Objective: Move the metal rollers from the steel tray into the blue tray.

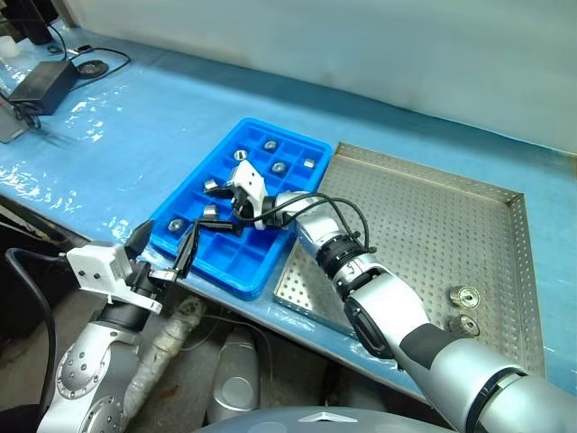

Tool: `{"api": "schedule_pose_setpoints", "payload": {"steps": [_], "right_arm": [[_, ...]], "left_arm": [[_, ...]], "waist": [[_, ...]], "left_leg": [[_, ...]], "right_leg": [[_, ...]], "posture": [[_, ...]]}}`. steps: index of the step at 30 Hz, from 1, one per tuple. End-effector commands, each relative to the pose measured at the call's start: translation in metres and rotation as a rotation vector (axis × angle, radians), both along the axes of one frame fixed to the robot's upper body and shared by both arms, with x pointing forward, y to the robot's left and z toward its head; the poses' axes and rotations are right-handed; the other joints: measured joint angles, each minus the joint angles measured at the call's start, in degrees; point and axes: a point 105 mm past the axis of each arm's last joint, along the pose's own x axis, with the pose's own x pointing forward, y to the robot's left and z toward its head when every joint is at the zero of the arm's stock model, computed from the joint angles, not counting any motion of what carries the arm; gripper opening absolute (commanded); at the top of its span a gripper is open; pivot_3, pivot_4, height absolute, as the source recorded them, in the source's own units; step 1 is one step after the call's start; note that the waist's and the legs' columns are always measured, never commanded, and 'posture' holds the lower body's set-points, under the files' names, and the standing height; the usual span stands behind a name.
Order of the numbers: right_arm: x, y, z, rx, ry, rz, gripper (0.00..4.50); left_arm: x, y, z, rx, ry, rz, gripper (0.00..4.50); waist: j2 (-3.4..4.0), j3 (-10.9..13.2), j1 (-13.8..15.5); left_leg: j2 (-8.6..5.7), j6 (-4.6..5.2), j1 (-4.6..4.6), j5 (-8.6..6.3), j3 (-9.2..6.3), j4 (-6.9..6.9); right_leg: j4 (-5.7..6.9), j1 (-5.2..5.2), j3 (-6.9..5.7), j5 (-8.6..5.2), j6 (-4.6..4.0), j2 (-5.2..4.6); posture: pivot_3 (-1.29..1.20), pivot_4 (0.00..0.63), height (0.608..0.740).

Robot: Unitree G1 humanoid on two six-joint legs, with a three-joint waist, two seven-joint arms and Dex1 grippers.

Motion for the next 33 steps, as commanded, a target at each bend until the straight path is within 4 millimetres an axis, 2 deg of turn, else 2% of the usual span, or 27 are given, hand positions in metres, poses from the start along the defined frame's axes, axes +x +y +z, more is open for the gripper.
{"api": "schedule_pose_setpoints", "payload": {"steps": [1, 5, 7, 11, 14, 16, 19, 24, 29, 33], "right_arm": [[-0.014, 0.033, 0.029, 0.095, -0.066, 0.049, 4.31], [0.007, 0.012, 0.039, 0.125, -0.093, -0.064, 4.31], [0.019, -0.006, 0.040, 0.128, -0.108, -0.132, 4.31], [0.044, -0.052, 0.037, 0.103, -0.157, -0.303, 4.31], [0.059, -0.099, 0.037, 0.096, -0.204, -0.469, 4.31], [0.061, -0.127, 0.036, 0.050, -0.270, -0.559, 4.31], [0.057, -0.173, 0.035, 0.044, -0.281, -0.707, 4.31], [0.039, -0.227, 0.025, -0.025, -0.296, -0.898, 4.31], [0.014, -0.264, 0.016, -0.052, -0.270, -1.052, 4.31], [0.004, -0.268, 0.013, -0.062, -0.258, -1.079, 4.31]], "left_arm": [[0.006, -0.010, 0.009, 0.008, -0.045, -0.051, 4.50], [0.024, -0.025, 0.008, 0.008, -0.043, -0.161, 4.50], [0.035, -0.034, 0.008, 0.000, -0.044, -0.235, 4.50], [0.060, -0.055, 0.009, 0.004, -0.043, -0.400, 4.50], [0.079, -0.076, 0.011, 0.006, -0.042, -0.547, 4.50], [0.089, -0.089, 0.010, 0.011, -0.036, -0.628, 4.50], [0.103, -0.109, 0.005, 0.036, -0.015, -0.730, 4.50], [0.116, -0.138, 0.000, 0.052, 0.010, -0.872, 4.50], [0.104, -0.154, -0.016, 0.124, 0.116, -1.139, 4.50], [0.093, -0.150, -0.029, 0.222, 0.183, -1.300, 4.50]], "waist": [[0.01, 0.00, -0.12], [0.06, 0.01, -0.74], [0.07, 0.01, -1.89], [0.06, -0.01, -5.10], [0.07, -0.03, -8.13], [0.04, -0.04, -10.41], [0.02, -0.06, -14.22], [0.01, -0.06, -19.50], [0.01, -0.06, -22.61], [0.01, -0.06, -25.42]], "left_leg": [[0.00, -0.01, 0.01, 0.01, 0.00, 0.00], [-0.02, -0.08, 0.12, 0.05, 0.02, 0.04], [-0.04, -0.13, 0.15, 0.08, 0.03, 0.10], [-0.06, -0.27, 0.19, 0.17, 0.07, 0.31], [-0.06, -0.34, 0.23, 0.22, 0.11, 0.66], [-0.08, -0.36, 0.22, 0.24, 0.12, 0.96], [-0.17, -0.38, 0.25, 0.26, 0.30, 1.07], [-0.03, -0.16, 0.39, 0.15, 0.45, 1.07], [0.06, 0.12, 0.60, -0.02, 0.54, 1.09], [0.04, 0.34, 0.75, -0.17, 0.74, 1.36]], "right_leg": [[0.02, -0.01, 0.00, 0.01, -0.01, 0.00], [0.26, -0.07, 0.08, 0.02, -0.03, 0.01], [0.48, -0.13, 0.13, 0.02, -0.04, 0.01], [0.81, -0.15, 0.18, 0.07, -0.10, -0.01], [0.86, 0.04, 0.19, 0.20, -0.08, -0.05], [0.88, 0.09, 0.33, 0.29, -0.03, -0.05], [0.79, 0.07, 0.56, 0.39, 0.04, -0.02], [0.71, 0.05, 0.82, 0.42, 0.09, 0.32], [0.67, 0.06, 1.31, 0.38, 0.00, 0.61], [0.68, 0.10, 1.54, 0.45, 0.04, 0.62]], "posture": [[0.51, 0.150, 0.740], [0.36, 0.150, 0.740], [0.27, 0.150, 0.740], [0.06, 0.150, 0.740], [-0.09, 0.150, 0.740], [-0.21, 0.150, 0.740], [-0.36, 0.150, 0.740], [-0.51, 0.150, 0.740], [-0.64, 0.150, 0.740], [-0.69, 0.150, 0.740]]}}
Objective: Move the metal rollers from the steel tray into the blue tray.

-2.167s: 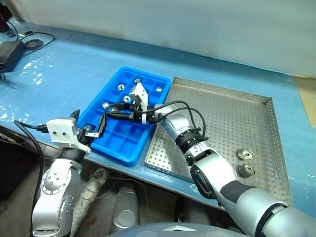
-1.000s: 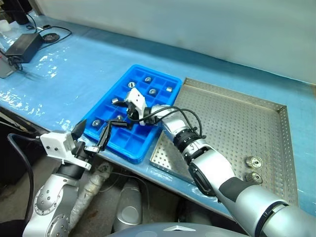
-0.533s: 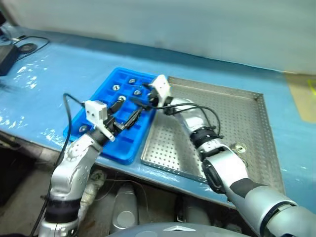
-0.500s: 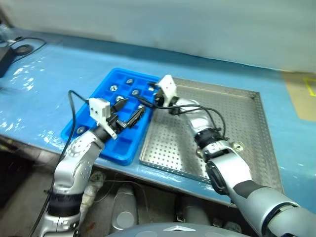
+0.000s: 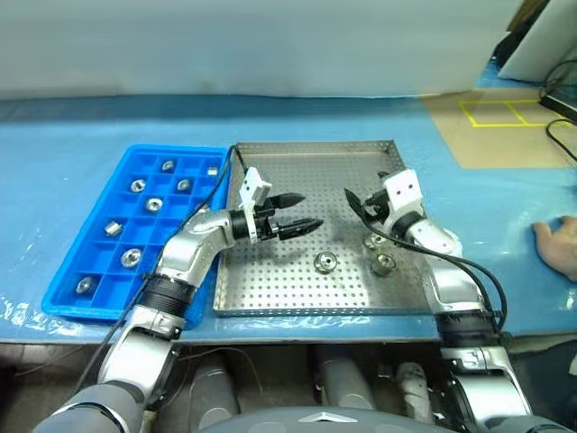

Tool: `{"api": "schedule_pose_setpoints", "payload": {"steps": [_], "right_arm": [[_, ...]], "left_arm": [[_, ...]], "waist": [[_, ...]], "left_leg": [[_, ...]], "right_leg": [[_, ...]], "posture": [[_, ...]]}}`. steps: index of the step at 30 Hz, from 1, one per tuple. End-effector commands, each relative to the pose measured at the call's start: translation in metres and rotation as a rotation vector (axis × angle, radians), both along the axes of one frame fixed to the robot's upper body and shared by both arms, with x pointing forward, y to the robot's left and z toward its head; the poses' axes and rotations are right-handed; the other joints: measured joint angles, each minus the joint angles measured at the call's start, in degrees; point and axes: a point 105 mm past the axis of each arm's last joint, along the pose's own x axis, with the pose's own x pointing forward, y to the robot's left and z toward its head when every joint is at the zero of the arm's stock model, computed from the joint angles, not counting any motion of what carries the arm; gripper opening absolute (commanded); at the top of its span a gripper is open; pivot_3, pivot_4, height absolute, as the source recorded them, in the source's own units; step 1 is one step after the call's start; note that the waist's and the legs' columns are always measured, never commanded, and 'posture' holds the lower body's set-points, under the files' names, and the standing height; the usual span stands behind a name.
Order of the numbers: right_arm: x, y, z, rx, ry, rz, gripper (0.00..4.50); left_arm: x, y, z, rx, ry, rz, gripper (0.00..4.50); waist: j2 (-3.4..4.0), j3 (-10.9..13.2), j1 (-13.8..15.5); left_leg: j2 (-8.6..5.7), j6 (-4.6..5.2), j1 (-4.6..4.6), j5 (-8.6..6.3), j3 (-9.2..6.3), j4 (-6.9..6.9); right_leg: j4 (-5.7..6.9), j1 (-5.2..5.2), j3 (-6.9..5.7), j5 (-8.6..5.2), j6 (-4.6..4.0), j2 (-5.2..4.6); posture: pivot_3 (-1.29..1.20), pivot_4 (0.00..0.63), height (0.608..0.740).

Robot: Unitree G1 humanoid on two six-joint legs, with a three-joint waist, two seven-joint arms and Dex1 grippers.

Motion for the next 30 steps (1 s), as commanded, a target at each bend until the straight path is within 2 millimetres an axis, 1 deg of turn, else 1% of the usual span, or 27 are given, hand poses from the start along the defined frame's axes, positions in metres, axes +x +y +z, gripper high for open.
{"api": "schedule_pose_setpoints", "payload": {"steps": [1, 3, 5, 9, 10, 12, 14, 17, 19, 23, 26, 30], "right_arm": [[-0.006, -0.001, 0.022, 0.005, -0.071, -0.016, 4.31], [-0.007, 0.000, 0.024, 0.007, -0.073, -0.023, 4.31], [-0.007, 0.000, 0.025, 0.001, -0.077, -0.027, 4.31], [-0.007, -0.001, 0.025, -0.037, -0.084, -0.034, 4.31], [-0.008, 0.000, 0.026, -0.032, -0.088, -0.030, 4.31], [-0.008, 0.002, 0.029, -0.016, -0.099, -0.022, 4.31], [-0.007, 0.004, 0.031, -0.007, -0.108, -0.018, 4.31], [-0.005, 0.005, 0.034, -0.007, -0.118, -0.015, 4.36], [-0.004, 0.007, 0.034, -0.001, -0.121, -0.006, 4.36], [0.002, 0.016, 0.036, 0.014, -0.128, 0.027, 4.36], [0.009, 0.027, 0.038, 0.031, -0.130, 0.067, 4.36], [0.023, 0.047, 0.045, 0.080, -0.137, 0.145, 4.36]], "left_arm": [[-0.011, -0.001, -0.005, 0.098, -0.037, -0.164, 4.50], [-0.012, -0.004, -0.017, 0.183, -0.084, -0.205, 4.50], [-0.010, -0.011, -0.028, 0.231, -0.129, -0.216, 4.50], [-0.004, -0.022, -0.032, 0.213, -0.161, -0.185, 4.50], [-0.002, -0.024, -0.040, 0.252, -0.184, -0.177, 4.50], [0.001, -0.025, -0.051, 0.314, -0.223, -0.150, 4.50], [0.004, -0.026, -0.055, 0.327, -0.229, -0.127, 4.50], [0.006, -0.023, -0.057, 0.348, -0.238, -0.110, 3.85], [0.006, -0.022, -0.055, 0.352, -0.252, -0.111, 3.19], [0.010, -0.018, -0.042, 0.310, -0.257, -0.062, 1.84], [0.015, -0.011, -0.031, 0.264, -0.246, 0.009, 1.78], [0.031, 0.007, -0.011, 0.176, -0.263, 0.220, 1.78]], "waist": [[0.00, 0.00, -1.53], [0.00, 0.00, -2.86], [0.00, 0.00, -3.99], [0.00, 0.00, -6.05], [0.00, 0.00, -6.53], [0.00, 0.00, -7.34], [0.00, 0.00, -8.39], [0.00, 0.00, -8.76], [0.01, 0.00, -8.89], [0.00, 0.00, -9.09], [-0.01, 0.01, -9.20], [-0.02, 0.02, -8.84]], "left_leg": [[-0.02, 0.04, -0.01, -0.03, 0.01, 0.08], [-0.11, 0.15, -0.02, -0.10, 0.02, 0.25], [-0.14, 0.31, -0.03, -0.20, -0.01, 0.45], [-0.29, 0.56, -0.08, -0.35, -0.04, 0.55], [-0.33, 0.62, -0.15, -0.39, -0.05, 0.56], [-0.44, 0.73, -0.22, -0.46, -0.07, 0.57], [-0.53, 0.84, -0.24, -0.52, -0.09, 0.57], [-0.54, 0.91, -0.31, -0.57, -0.12, 0.56], [-0.57, 0.93, -0.31, -0.59, -0.12, 0.56], [-0.79, 0.95, -0.28, -0.59, -0.14, 0.55], [-0.95, 1.02, -0.29, -0.63, -0.14, 0.57], [-0.94, 1.04, -0.35, -0.64, -0.24, 0.57]], "right_leg": [[0.01, 0.02, 0.00, 0.01, 0.04, 0.00], [-0.01, 0.04, -0.02, -0.07, 0.32, 0.01], [-0.12, 0.21, 0.00, -0.11, 0.44, 0.00], [-0.61, 0.51, 0.04, -0.11, 0.49, -0.06], [-0.78, 0.52, 0.03, -0.03, 0.54, -0.09], [-0.85, 0.55, 0.02, 0.22, 0.29, -0.19], [-0.87, 0.56, 0.02, 0.28, 0.31, -0.26], [-0.95, 0.56, -0.07, 0.28, 0.31, -0.31], [-0.95, 0.56, -0.08, 0.28, 0.31, -0.36], [-0.89, 0.56, -0.21, 0.28, 0.32, -0.67], [-0.90, 0.61, -0.21, 0.28, 0.31, -0.86], [-0.88, 0.61, -0.41, 0.29, 0.30, -0.92]], "posture": [[-0.69, 0.150, 0.740], [-0.71, 0.150, 0.740], [-0.72, 0.150, 0.740], [-0.72, 0.150, 0.740], [-0.72, 0.150, 0.740], [-0.71, 0.150, 0.740], [-0.71, 0.150, 0.740], [-0.69, 0.150, 0.740], [-0.68, 0.150, 0.740], [-0.62, 0.150, 0.740], [-0.54, 0.150, 0.740], [-0.40, 0.150, 0.740]]}}
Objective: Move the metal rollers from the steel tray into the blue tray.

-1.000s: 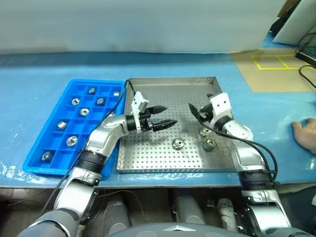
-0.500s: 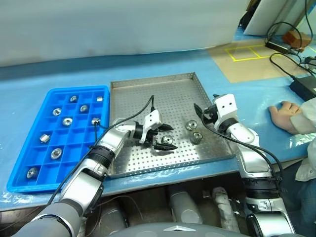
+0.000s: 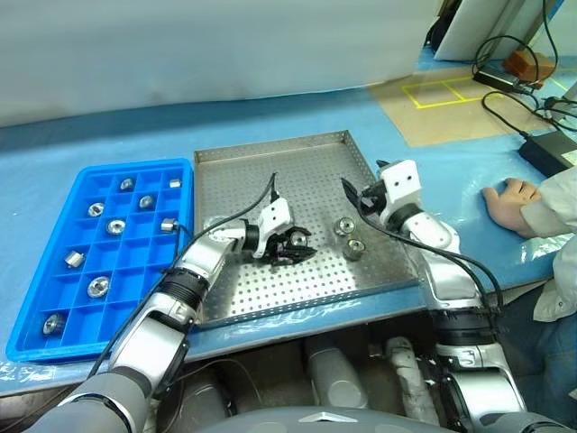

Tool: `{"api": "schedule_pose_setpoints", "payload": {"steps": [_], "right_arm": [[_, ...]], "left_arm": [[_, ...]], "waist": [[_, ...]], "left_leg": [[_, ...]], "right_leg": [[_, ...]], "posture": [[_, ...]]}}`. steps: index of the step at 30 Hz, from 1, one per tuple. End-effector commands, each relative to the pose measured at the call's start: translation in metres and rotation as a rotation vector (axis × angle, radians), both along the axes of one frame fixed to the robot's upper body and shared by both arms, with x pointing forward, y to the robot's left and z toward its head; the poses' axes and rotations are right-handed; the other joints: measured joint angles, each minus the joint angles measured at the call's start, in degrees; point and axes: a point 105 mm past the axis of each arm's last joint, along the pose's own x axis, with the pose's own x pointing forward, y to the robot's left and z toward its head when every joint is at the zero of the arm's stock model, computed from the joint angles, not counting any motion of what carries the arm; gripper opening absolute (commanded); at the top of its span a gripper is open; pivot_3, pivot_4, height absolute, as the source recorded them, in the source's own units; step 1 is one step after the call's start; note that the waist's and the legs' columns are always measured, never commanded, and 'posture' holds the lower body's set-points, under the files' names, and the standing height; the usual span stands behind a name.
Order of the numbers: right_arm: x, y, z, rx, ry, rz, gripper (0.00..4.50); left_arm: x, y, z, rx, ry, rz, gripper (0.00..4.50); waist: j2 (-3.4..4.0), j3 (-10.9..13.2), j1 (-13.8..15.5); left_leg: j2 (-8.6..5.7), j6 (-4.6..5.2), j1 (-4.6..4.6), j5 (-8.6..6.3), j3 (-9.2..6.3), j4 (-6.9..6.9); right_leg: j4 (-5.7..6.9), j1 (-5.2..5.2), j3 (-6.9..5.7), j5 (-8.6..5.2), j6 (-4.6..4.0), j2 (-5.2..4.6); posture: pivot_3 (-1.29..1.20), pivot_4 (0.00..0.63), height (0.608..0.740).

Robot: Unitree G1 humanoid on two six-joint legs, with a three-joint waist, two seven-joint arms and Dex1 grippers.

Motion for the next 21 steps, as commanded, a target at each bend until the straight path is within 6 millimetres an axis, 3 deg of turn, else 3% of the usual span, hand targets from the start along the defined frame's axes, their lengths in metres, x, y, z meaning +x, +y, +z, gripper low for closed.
{"api": "schedule_pose_setpoints", "payload": {"steps": [1, 6, 9, 15, 18, 21], "right_arm": [[0.011, 0.022, 0.021, 0.045, -0.060, 0.097, 4.36], [0.030, 0.061, 0.025, 0.049, -0.050, 0.243, 4.36], [0.037, 0.085, 0.023, 0.030, -0.040, 0.326, 4.36], [0.035, 0.139, 0.021, 0.020, -0.021, 0.511, 4.36], [0.032, 0.154, 0.020, 0.015, -0.020, 0.562, 4.36], [0.029, 0.163, 0.018, 0.002, -0.022, 0.597, 4.36]], "left_arm": [[0.018, 0.024, 0.033, -0.136, -0.087, 0.209, 1.78], [0.025, 0.067, 0.065, -0.320, -0.168, 0.523, 1.78], [0.018, 0.094, 0.073, -0.390, -0.200, 0.700, 1.78], [-0.006, 0.142, 0.063, -0.394, -0.230, 1.045, 1.78], [-0.016, 0.153, 0.056, -0.381, -0.213, 1.130, 1.78], [-0.021, 0.156, 0.052, -0.381, -0.191, 1.159, 1.78]], "waist": [[0.00, 0.00, 0.47], [0.01, 0.01, 2.96], [0.04, 0.03, 6.42], [0.14, 0.08, 16.43], [0.19, 0.11, 20.54], [0.20, 0.12, 22.81]], "left_leg": [[0.03, 0.00, 0.00, 0.00, -0.05, 0.00], [0.16, -0.03, -0.04, 0.02, -0.22, -0.12], [0.32, -0.04, -0.08, 0.03, -0.23, -0.17], [0.65, -0.29, -0.12, 0.15, -0.07, -0.57], [0.72, -0.41, -0.17, 0.21, -0.03, -0.79], [0.72, -0.45, -0.26, 0.23, -0.04, -0.81]], "right_leg": [[0.01, 0.00, -0.08, 0.01, -0.01, 0.01], [0.03, 0.00, -0.39, 0.01, -0.02, 0.03], [0.02, -0.03, -0.50, -0.04, -0.10, 0.05], [0.02, -0.20, -0.66, -0.25, -0.45, 0.21], [0.00, -0.22, -0.67, -0.36, -0.63, 0.17], [-0.01, -0.21, -0.67, -0.39, -0.64, 0.14]], "posture": [[-0.37, 0.150, 0.740], [-0.12, 0.150, 0.740], [-0.02, 0.150, 0.740], [0.17, 0.150, 0.740], [0.22, 0.150, 0.740], [0.22, 0.150, 0.740]]}}
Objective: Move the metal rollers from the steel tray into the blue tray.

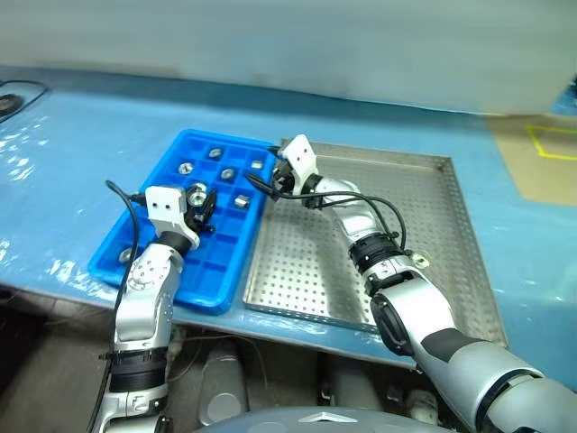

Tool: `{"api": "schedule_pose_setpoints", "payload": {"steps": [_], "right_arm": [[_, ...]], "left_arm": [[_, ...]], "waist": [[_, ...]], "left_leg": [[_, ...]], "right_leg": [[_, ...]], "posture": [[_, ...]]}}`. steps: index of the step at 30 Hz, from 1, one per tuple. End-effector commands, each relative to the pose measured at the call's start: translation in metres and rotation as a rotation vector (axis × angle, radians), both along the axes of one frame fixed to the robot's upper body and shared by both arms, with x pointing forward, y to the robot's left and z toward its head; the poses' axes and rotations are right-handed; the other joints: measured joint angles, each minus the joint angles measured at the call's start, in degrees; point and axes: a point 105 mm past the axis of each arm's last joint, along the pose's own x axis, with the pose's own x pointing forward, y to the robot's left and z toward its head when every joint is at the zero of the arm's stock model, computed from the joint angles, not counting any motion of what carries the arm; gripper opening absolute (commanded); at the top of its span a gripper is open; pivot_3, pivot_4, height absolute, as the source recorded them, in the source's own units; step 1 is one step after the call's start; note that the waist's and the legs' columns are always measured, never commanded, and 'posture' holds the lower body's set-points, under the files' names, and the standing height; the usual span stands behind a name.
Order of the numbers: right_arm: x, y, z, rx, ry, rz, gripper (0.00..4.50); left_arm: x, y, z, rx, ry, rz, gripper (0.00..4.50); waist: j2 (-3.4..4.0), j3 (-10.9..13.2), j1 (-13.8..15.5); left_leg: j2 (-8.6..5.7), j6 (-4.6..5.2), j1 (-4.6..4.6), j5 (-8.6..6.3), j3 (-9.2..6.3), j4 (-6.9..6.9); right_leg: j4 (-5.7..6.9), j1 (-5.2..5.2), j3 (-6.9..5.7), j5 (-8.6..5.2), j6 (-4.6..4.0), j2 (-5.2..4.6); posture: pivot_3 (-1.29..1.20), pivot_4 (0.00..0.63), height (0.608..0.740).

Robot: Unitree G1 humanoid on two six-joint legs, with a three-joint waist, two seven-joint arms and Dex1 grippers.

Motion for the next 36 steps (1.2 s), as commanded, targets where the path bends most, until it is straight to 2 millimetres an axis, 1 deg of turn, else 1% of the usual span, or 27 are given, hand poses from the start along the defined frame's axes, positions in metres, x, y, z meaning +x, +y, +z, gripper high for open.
{"api": "schedule_pose_setpoints", "payload": {"steps": [1, 4, 10, 16, 18, 19, 21, 24, 27, 29, 33, 34, 36], "right_arm": [[-0.001, 0.003, 0.010, 0.012, -0.050, 0.026, 4.36], [-0.001, 0.002, 0.008, 0.012, -0.048, 0.027, 4.36], [-0.001, -0.003, 0.001, 0.015, -0.042, 0.007, 4.36], [-0.002, -0.009, -0.004, 0.006, -0.044, -0.012, 4.36], [-0.002, -0.011, -0.005, 0.005, -0.045, -0.019, 4.36], [-0.002, -0.012, -0.005, 0.005, -0.045, -0.021, 4.36], [-0.001, -0.015, -0.006, -0.002, -0.051, -0.032, 4.36], [0.001, -0.023, -0.005, 0.002, -0.060, -0.067, 4.36], [0.005, -0.034, -0.001, 0.015, -0.071, -0.110, 4.36], [0.007, -0.046, 0.001, 0.016, -0.083, -0.150, 4.36], [0.006, -0.075, 0.000, 0.013, -0.099, -0.239, 4.36], [0.005, -0.079, 0.000, 0.013, -0.099, -0.252, 4.36], [0.002, -0.098, -0.001, 0.009, -0.107, -0.317, 4.36]], "left_arm": [[-0.006, -0.002, 0.015, -0.009, -0.046, 0.011, 1.78], [-0.006, -0.002, 0.011, -0.014, -0.022, 0.001, 1.78], [-0.002, -0.006, 0.006, -0.002, 0.018, -0.047, 1.78], [0.003, -0.009, -0.005, 0.050, 0.080, -0.080, 1.78], [0.004, -0.012, -0.008, 0.052, 0.096, -0.101, 2.50], [0.004, -0.013, -0.009, 0.053, 0.098, -0.106, 2.68], [0.006, -0.016, -0.009, 0.045, 0.100, -0.121, 3.35], [0.012, -0.023, -0.004, 0.053, 0.083, -0.151, 4.31], [0.020, -0.032, 0.006, 0.037, 0.045, -0.199, 4.31], [0.025, -0.039, 0.014, 0.023, 0.014, -0.242, 4.31], [0.031, -0.069, 0.032, -0.005, -0.051, -0.469, 4.31], [0.032, -0.073, 0.034, -0.004, -0.060, -0.498, 4.31], [0.036, -0.091, 0.037, 0.021, -0.063, -0.613, 4.31]], "waist": [[0.00, 0.00, 0.95], [0.00, 0.00, 1.11], [0.00, 0.00, 0.39], [0.00, 0.00, 0.19], [0.00, 0.00, 0.13], [0.00, 0.00, 0.13], [0.00, 0.00, 0.11], [0.00, 0.00, 0.13], [0.00, 0.00, -0.06], [0.00, 0.00, -0.76], [-0.01, -0.01, -1.81], [-0.02, -0.01, -2.21], [-0.02, -0.01, -3.38]], "left_leg": [[-0.01, -0.02, -0.01, 0.01, -0.01, 0.00], [0.01, -0.17, 0.01, 0.10, -0.07, -0.03], [0.16, -0.59, 0.08, 0.36, -0.14, -0.38], [0.19, -0.67, -0.39, 0.43, -0.13, -0.31], [0.18, -0.66, -0.50, 0.43, -0.13, -0.23], [0.18, -0.66, -0.52, 0.43, -0.13, -0.21], [0.20, -0.66, -0.52, 0.43, -0.13, -0.19], [0.20, -0.67, -0.47, 0.43, -0.13, -0.19], [0.18, -0.68, -0.45, 0.44, -0.13, -0.12], [0.18, -0.71, -0.45, 0.46, -0.13, -0.06], [0.15, -0.72, -0.42, 0.47, -0.12, 0.00], [0.14, -0.73, -0.42, 0.48, -0.10, 0.03], [0.12, -0.74, -0.41, 0.50, -0.09, 0.05]], "right_leg": [[0.01, 0.00, 0.00, 0.00, 0.01, -0.01], [0.06, -0.01, 0.02, -0.01, 0.03, 0.00], [0.32, -0.30, -0.01, 0.00, 0.06, 0.18], [0.42, -0.83, 0.03, 0.00, 0.06, 0.27], [0.45, -0.91, 0.03, 0.00, 0.06, 0.27], [0.46, -0.92, 0.03, 0.00, 0.06, 0.26], [0.50, -0.92, 0.03, 0.00, 0.06, 0.26], [0.61, -0.91, 0.02, 0.00, 0.06, 0.25], [0.72, -0.90, 0.05, 0.01, 0.06, 0.23], [0.80, -0.90, 0.06, 0.01, 0.06, 0.23], [0.81, -0.86, 0.10, 0.01, 0.07, 0.21], [0.83, -0.86, 0.13, 0.02, 0.08, 0.22], [0.82, -0.86, 0.19, 0.03, 0.10, 0.23]], "posture": [[0.22, 0.150, 0.740], [0.21, 0.150, 0.740], [0.17, 0.150, 0.740], [0.13, 0.150, 0.740], [0.12, 0.150, 0.740], [0.12, 0.150, 0.740], [0.09, 0.150, 0.740], [0.05, 0.150, 0.740], [-0.03, 0.150, 0.740], [-0.09, 0.150, 0.740], [-0.22, 0.150, 0.740], [-0.25, 0.150, 0.740], [-0.34, 0.150, 0.740]]}}
